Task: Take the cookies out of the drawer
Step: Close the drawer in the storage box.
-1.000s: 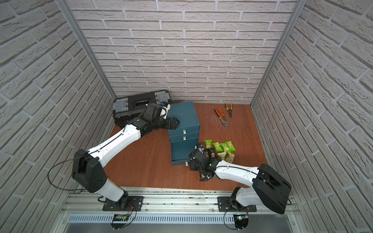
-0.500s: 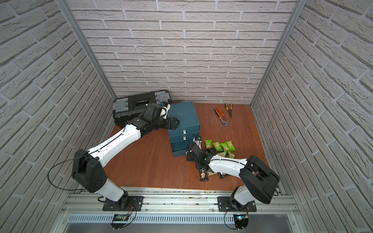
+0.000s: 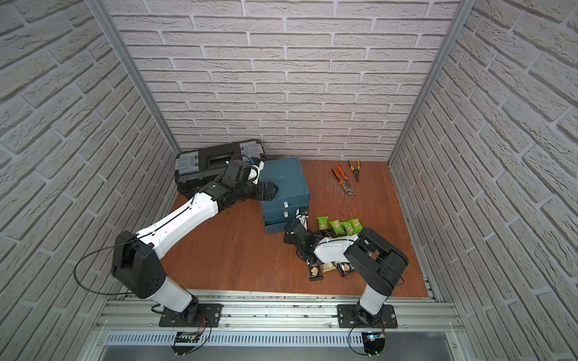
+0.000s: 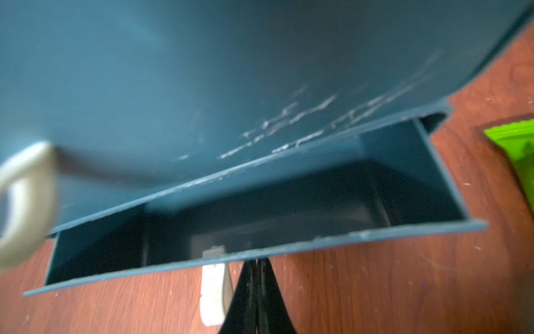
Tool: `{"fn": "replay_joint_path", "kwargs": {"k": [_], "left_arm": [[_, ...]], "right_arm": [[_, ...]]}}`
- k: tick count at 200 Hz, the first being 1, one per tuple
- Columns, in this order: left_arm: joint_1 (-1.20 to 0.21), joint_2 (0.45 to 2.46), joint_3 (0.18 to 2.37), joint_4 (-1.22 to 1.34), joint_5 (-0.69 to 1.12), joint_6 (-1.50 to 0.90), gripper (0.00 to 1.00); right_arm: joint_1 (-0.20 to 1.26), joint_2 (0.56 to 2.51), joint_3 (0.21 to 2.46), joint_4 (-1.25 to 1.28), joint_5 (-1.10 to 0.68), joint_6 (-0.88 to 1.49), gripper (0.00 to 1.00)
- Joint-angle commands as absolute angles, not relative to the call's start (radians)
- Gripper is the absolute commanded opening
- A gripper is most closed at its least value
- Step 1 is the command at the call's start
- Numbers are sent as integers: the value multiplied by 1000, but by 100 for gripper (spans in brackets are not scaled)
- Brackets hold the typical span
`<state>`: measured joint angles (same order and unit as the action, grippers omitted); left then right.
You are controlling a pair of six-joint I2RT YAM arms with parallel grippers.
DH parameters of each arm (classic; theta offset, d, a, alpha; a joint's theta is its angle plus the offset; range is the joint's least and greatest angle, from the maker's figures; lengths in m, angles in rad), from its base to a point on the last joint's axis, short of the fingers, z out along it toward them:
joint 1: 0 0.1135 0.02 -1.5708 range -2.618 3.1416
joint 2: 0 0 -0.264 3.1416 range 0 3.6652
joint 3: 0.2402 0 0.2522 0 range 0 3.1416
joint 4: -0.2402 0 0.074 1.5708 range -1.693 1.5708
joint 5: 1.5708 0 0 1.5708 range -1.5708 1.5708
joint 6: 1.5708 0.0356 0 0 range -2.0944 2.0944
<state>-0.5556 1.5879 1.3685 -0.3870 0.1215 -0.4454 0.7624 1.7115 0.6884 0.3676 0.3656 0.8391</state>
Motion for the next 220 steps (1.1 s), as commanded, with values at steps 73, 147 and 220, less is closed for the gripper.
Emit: {"fn": "replay_joint_path", "kwargs": {"k": [73, 147, 220], "left_arm": [[-582, 1640, 1354, -477, 138, -410, 99], [-595, 1647, 1360, -486, 130, -413, 99], [-598, 1639, 1328, -471, 130, -416, 99]], "right_arm": [[736, 1815, 738, 561, 367, 845, 2], [735, 1875, 783, 699, 284, 825, 2], [732, 1865, 767, 742, 201, 819, 2]]}}
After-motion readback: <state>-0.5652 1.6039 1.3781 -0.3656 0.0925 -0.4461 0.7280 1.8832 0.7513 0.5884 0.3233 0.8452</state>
